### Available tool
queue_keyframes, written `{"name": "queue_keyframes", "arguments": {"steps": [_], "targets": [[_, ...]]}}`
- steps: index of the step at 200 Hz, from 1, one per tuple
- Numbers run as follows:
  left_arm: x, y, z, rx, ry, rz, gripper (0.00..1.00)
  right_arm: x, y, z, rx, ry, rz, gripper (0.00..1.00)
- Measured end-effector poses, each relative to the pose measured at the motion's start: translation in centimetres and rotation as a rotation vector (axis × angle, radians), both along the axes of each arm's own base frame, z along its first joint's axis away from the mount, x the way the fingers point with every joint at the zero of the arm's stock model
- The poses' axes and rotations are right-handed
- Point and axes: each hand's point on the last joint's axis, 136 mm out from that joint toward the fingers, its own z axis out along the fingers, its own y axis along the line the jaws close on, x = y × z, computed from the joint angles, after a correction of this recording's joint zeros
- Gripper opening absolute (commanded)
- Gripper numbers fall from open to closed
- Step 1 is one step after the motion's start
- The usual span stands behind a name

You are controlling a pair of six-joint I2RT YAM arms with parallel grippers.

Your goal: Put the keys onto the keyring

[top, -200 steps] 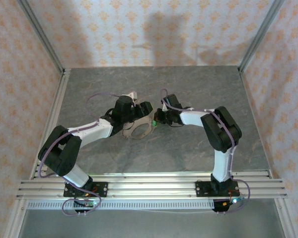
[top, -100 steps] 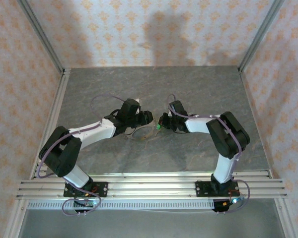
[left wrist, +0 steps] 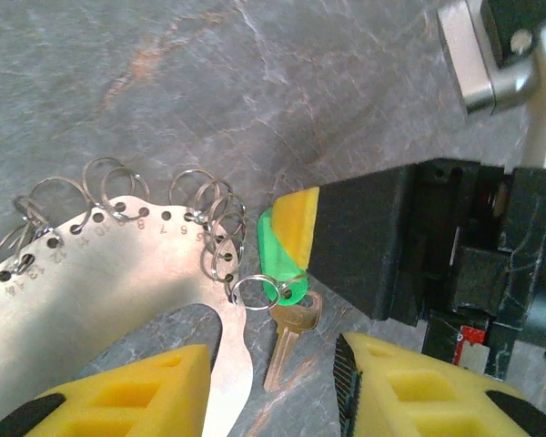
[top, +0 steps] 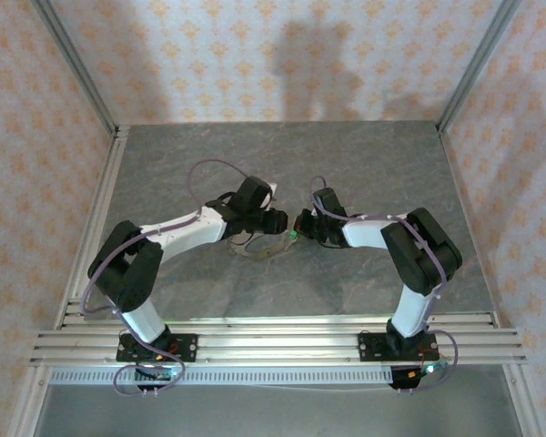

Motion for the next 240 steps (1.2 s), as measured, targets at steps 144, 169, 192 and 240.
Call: {"name": "queue_keyframes", "arguments": {"steps": [144, 169, 192, 240], "targets": [[-0.5, -2.2, -2.3, 0.174, -0.042, -0.267, 0.39, -0.2, -0.6, -0.5, -0.013, -0.001, -0.015, 0.00], [-0.5, -2.3, -2.3, 0.177, -0.051, -0.294, 0.38, -0.1, -0.7, -0.5, -0.012, -0.002, -0.015, 0.00], [-0.4, -2.5, -2.4, 0.167, -0.048, -0.317, 0.37, -0.1, -0.7, -0.5, -0.011, -0.003, -0.017, 0.00], [-0.4, -3.0, -2.8, 0.102, -0.034, -0.343, 0.35, -0.1, -0.9, -0.5, -0.014, -0.005, -0.019, 0.00]]}}
